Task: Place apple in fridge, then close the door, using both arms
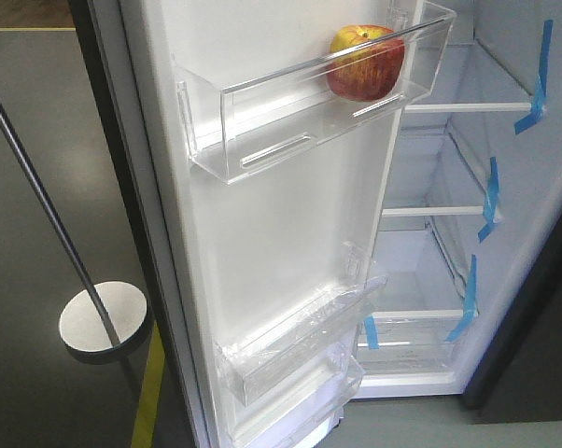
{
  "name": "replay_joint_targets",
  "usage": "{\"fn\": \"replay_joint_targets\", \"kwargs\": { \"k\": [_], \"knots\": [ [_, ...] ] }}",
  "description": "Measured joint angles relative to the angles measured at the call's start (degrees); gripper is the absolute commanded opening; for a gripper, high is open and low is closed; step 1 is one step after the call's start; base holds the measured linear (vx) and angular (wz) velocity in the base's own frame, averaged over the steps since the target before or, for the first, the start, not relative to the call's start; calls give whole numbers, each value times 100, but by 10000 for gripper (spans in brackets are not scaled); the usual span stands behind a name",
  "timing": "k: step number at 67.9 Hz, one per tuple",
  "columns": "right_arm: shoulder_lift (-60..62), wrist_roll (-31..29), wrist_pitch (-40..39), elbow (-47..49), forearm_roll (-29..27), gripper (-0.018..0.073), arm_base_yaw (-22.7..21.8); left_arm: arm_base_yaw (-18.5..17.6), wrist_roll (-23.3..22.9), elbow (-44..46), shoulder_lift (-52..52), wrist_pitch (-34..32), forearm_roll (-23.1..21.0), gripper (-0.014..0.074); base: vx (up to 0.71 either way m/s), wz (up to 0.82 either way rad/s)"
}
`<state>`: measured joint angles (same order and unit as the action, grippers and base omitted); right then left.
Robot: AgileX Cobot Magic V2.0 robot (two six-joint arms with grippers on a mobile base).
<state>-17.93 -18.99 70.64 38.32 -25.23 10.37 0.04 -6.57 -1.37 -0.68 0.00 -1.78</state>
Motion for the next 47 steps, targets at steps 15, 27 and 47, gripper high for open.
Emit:
{"fn": "replay_joint_targets", "kwargs": {
  "k": [15,27,47],
  "knots": [
    [0,-2,4,0,0,422,0,0,-391,52,0,-1000,-93,-6,0,0],
    [0,-2,4,0,0,422,0,0,-445,940,622,-588,-98,-6,0,0],
    [0,-2,4,0,0,422,0,0,188,2857,3149,1303,-98,-6,0,0]
  ]
}}
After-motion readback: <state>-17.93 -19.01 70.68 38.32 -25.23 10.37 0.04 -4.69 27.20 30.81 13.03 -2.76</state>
